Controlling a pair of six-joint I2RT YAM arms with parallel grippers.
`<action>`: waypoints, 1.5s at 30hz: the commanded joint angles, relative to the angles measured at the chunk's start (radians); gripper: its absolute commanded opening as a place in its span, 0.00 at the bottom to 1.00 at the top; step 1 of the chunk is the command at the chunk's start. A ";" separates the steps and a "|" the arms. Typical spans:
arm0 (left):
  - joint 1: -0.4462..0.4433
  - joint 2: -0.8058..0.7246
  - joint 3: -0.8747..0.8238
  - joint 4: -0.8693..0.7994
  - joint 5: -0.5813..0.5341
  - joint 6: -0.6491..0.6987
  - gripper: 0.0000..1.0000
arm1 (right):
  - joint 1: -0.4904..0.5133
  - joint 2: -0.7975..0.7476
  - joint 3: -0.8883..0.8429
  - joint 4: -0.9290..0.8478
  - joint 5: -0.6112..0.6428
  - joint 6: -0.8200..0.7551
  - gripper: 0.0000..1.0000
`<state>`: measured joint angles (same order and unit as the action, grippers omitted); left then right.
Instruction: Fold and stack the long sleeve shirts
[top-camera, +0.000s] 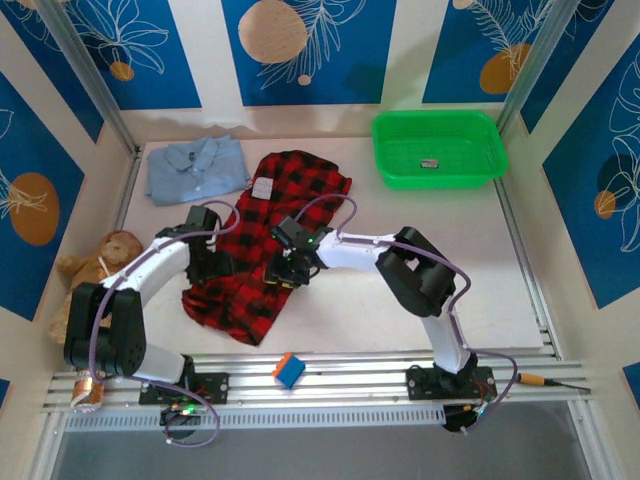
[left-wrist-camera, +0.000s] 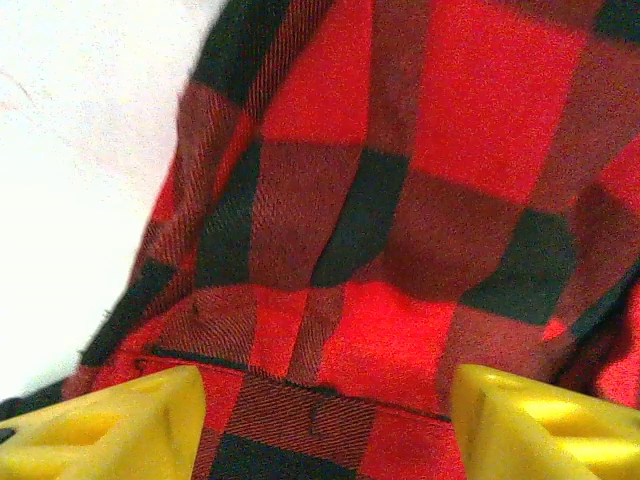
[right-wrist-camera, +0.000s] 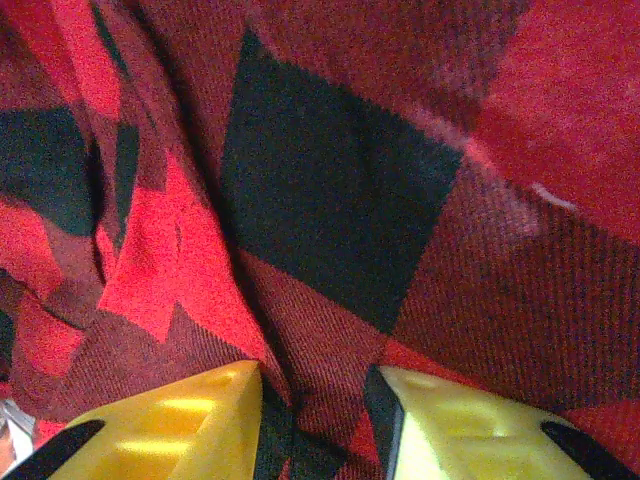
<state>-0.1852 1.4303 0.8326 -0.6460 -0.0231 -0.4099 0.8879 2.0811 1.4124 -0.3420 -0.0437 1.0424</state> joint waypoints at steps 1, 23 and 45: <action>-0.002 0.011 -0.060 0.066 0.086 -0.029 0.63 | -0.037 0.016 0.045 -0.116 0.142 0.037 0.38; -0.295 -0.153 -0.080 0.175 0.261 -0.302 0.82 | -0.282 0.048 0.226 -0.193 0.193 -0.227 0.56; -0.047 -0.188 -0.312 0.363 0.545 -0.224 0.97 | -0.325 -0.516 -0.472 -0.025 -0.132 -0.187 0.88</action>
<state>-0.2401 1.2148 0.5400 -0.3790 0.4706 -0.6228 0.5606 1.5459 0.9798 -0.4641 -0.0788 0.8013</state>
